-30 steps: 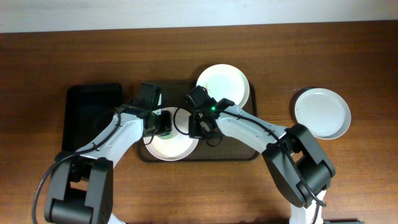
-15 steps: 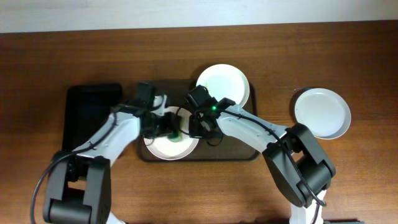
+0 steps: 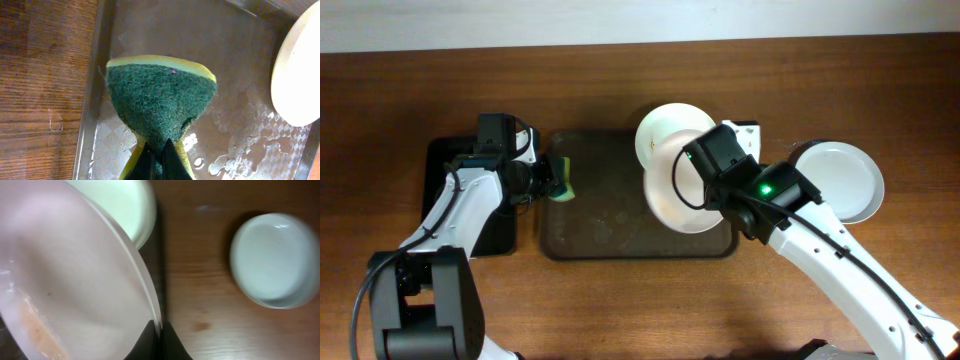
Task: Clean dirty plates on tray and stack at the side
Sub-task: 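Lift the plate with the right gripper and stack it on the right plate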
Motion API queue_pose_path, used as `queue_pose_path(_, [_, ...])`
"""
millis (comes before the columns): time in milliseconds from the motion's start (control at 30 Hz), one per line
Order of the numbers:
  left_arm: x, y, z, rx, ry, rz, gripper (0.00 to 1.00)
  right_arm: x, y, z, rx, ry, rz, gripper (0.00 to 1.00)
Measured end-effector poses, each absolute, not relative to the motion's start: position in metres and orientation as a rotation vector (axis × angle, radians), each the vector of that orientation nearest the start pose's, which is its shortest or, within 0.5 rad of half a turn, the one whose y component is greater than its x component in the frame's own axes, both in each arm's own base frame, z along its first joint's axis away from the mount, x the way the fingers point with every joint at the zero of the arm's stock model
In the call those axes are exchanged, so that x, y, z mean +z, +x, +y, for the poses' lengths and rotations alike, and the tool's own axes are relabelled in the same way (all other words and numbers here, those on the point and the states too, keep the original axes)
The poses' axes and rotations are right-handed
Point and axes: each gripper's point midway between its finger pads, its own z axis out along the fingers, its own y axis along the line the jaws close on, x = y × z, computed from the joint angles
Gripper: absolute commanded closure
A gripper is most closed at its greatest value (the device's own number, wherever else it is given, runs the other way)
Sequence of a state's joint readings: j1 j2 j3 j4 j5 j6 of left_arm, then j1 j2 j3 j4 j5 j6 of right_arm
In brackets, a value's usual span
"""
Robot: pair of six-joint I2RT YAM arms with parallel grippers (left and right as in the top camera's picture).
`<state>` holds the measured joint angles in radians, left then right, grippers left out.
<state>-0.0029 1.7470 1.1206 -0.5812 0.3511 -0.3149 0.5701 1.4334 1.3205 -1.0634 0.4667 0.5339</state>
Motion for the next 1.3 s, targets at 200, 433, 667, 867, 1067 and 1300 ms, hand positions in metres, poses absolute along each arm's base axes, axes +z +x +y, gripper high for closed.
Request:
queue_pose_path(200, [0.058,0.383,-0.060,-0.564,-0.342,2.766,0.99,0.236,0.319,0.068,-0.678,0.100,2.288,0.96])
queue_pose_path(433, [0.058,0.383,-0.060,-0.563,-0.342,2.766,0.99,0.302,0.309,0.085,-0.927,0.031,1.882,0.96])
queue_pose_path(667, [0.058,0.383,-0.060,-0.564,-0.343,2.768,0.99,0.260,0.318,0.084,-0.703,0.123,2.121,0.96])
queue_pose_path(867, [0.057,0.382,-0.060,-0.556,-0.345,2.775,0.99,0.231,0.339,-0.028,-0.205,0.702,2.364,0.96])
queue_pose_path(1067, [0.057,0.382,-0.060,-0.554,-0.345,2.775,0.99,0.221,0.314,-0.156,-0.156,1.190,2.230,0.96])
queue_pose_path(1300, [0.056,0.382,-0.058,-0.538,-0.348,2.775,0.99,0.135,0.322,-0.209,-0.229,1.405,2.337,0.96])
